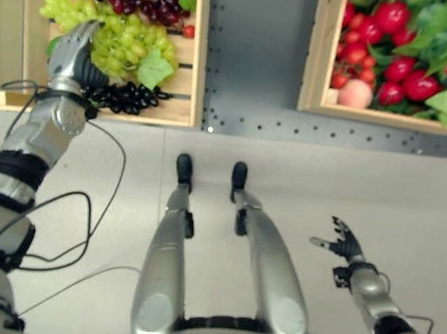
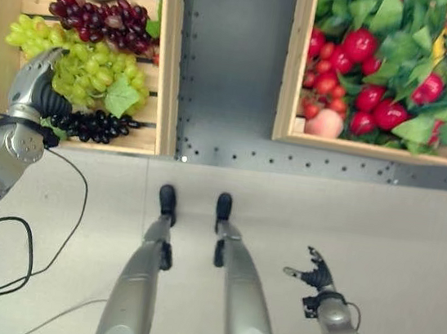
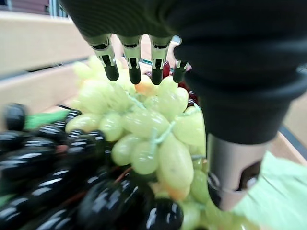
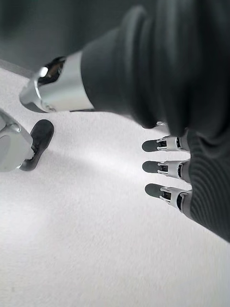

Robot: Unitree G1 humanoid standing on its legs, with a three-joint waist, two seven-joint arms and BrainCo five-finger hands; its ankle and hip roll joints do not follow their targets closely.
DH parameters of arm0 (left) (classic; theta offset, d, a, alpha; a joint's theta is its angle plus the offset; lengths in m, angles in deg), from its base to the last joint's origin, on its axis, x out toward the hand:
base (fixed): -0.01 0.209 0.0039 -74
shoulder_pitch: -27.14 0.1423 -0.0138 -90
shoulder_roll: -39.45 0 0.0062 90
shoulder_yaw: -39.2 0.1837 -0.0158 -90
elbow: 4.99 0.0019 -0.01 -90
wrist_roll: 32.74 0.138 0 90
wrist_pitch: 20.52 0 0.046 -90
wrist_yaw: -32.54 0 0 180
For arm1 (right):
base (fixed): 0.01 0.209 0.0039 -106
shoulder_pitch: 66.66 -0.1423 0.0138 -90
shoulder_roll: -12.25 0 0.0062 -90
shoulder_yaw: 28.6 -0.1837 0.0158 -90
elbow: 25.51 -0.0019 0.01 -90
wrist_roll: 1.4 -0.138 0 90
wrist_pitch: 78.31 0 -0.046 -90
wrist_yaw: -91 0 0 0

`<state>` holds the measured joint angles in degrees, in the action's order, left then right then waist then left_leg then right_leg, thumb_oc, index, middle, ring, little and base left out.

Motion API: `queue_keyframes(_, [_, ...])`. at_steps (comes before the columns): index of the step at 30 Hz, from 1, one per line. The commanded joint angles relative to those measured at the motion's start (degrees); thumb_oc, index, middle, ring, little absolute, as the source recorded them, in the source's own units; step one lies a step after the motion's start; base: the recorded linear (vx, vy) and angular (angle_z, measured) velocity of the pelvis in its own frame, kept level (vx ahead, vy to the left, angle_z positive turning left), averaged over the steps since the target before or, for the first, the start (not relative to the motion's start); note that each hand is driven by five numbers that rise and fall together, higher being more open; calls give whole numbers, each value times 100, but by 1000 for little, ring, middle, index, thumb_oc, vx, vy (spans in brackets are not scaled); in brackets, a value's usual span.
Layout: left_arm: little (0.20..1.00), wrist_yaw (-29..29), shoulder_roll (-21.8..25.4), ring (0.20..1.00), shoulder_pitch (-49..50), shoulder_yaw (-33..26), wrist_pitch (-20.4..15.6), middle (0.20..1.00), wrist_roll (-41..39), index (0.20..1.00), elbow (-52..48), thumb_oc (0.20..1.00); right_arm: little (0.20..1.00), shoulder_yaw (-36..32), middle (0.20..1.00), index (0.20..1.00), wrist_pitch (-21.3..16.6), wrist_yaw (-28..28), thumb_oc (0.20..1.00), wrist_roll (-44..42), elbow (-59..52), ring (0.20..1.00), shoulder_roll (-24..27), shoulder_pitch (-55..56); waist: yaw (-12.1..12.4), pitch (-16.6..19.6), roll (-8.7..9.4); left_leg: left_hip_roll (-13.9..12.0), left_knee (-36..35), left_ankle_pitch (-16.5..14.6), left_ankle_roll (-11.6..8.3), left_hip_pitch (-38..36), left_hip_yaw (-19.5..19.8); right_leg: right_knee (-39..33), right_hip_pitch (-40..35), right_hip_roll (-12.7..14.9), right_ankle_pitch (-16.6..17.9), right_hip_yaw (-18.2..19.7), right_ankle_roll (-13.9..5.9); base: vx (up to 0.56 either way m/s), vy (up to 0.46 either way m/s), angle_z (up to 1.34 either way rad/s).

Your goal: Pick up the fruits from the basket on one side to the basket on the other side

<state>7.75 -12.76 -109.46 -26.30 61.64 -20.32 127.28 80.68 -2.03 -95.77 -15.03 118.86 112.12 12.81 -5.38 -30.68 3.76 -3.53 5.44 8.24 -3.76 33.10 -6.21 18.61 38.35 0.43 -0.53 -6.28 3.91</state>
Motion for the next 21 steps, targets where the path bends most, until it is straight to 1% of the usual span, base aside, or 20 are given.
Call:
queue_keyframes(1, [1000,-94,387,1000,-467,-78,-77,1000,-74,1000,-113,1000,1000,35,1000,1000,-22,31,1000,63,-23,1000,43,396,-138,89,-35,80,639,-433,116,151,-122,-111,-103,455,-28,54,-992,65,30,10])
queue_keyframes(9, [1000,-131,645,1000,-809,50,-77,1000,-31,1000,-107,1000,1000,75,1000,1000,-8,139,1000,28,65,1000,-63,400,-176,89,2,97,661,-527,138,263,-123,-238,-73,455,-53,27,-1000,44,2,2])
queue_keyframes(13, [1000,-51,906,1000,-1166,338,-128,1000,-62,1000,-13,1000,1000,111,1000,1000,-10,214,1000,-39,83,1000,-61,401,-188,89,-2,99,606,-520,135,223,-99,-299,-106,425,-33,25,-1009,36,-7,-1])
queue_keyframes(17, [1000,95,1009,1000,-1356,486,-135,1000,-145,1000,-73,1000,1000,115,1000,1000,10,262,1000,-57,177,1000,-57,405,-164,89,-51,115,387,-445,109,65,-82,-431,-212,414,7,-16,-1023,17,-8,-1])
queue_keyframes(21, [1000,193,1165,1000,-1814,879,-128,1000,-39,1000,15,1000,1000,124,1000,1000,12,293,1000,-99,189,1000,-4,377,-176,89,-86,125,331,-426,105,24,-97,-486,-235,424,30,-34,-1040,0,0,0])
